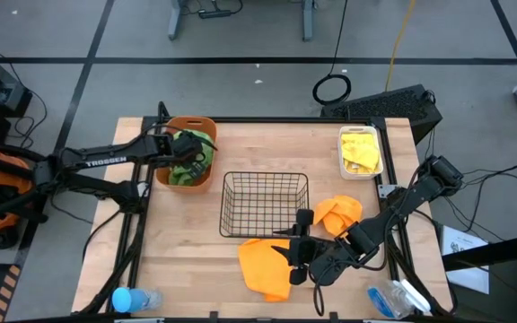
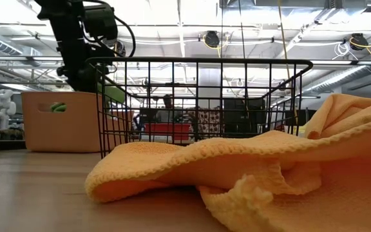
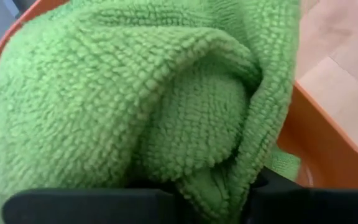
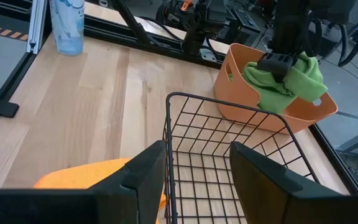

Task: Sort microfiber towel by color & place in baskets
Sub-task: Put the green microfiber towel into the orange bin

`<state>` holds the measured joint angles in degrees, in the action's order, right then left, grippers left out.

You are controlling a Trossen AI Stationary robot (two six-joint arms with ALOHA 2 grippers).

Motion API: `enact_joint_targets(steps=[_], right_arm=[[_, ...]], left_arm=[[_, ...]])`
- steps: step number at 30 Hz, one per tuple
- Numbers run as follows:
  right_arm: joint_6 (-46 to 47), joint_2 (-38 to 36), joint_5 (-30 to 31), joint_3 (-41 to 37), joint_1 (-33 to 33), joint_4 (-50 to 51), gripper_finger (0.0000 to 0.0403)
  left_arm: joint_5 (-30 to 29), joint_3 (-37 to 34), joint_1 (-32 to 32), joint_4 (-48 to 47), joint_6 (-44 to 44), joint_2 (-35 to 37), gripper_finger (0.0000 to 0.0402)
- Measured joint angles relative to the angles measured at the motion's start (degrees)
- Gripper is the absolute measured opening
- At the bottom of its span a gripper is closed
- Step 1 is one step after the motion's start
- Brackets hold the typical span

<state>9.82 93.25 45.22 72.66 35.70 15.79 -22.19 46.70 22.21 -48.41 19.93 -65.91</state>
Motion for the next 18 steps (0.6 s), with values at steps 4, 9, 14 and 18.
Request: enact_joint_targets(steps=[4,9,14,18], right_arm=[[0.0,0.0,0.01,0.0,0.0,0.42,0.0171],[0.0,0.0,0.01,0.0,0.0,1.08,0.0171],[0.38,0.0,0.01,0.0,0.0,2.0,0.0171],[2.5,0.0,-0.01,0.0,0.04,4.42,0.0171]], left_arm=[[1.09,0.0,-0.74,-0.42,1.49,0.0,0.0092],[0.4,0.0,-2.0,-0.49,2.45,0.02,0.0144],[2.01,0.33,-2.97,-2.84,6.22,0.12,0.0195],[4.7,0.35,-4.94,-5.92,9.78,0.78,0.0213]])
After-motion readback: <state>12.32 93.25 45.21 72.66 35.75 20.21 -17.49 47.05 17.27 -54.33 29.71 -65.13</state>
